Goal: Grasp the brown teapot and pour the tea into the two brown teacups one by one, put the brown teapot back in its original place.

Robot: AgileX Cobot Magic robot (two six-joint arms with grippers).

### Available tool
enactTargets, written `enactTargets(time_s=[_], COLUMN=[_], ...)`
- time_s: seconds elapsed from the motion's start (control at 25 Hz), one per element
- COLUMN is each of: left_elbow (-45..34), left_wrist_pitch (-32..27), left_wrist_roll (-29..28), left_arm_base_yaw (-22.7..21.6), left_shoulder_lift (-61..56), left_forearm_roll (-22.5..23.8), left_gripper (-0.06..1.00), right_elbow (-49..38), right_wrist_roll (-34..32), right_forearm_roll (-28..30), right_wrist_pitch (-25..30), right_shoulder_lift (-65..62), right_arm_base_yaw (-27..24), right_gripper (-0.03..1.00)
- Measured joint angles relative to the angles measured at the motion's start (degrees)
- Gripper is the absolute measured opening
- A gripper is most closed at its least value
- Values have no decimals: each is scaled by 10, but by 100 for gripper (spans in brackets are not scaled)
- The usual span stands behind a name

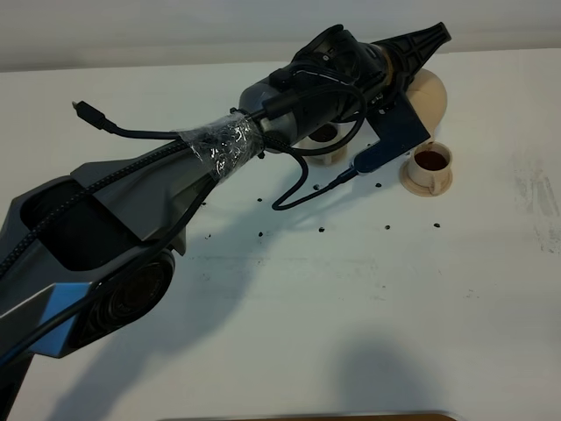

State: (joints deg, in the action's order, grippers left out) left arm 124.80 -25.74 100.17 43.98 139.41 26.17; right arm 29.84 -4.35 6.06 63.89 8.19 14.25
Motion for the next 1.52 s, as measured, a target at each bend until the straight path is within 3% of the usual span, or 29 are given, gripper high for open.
enactTargets(time_s=[1.52], left_elbow=[0], left_wrist_pitch=[-1], left_wrist_roll=[2], left_arm_base_yaw=[1], left_shoulder_lift=[0], left_forearm_roll=[30], left_gripper=[16], right_elbow=[0], right_wrist_roll=[0], right_forearm_roll=[0], right_wrist_pitch=[0], right_shoulder_lift=[0], right_arm_base_yaw=[0], right_gripper=[24])
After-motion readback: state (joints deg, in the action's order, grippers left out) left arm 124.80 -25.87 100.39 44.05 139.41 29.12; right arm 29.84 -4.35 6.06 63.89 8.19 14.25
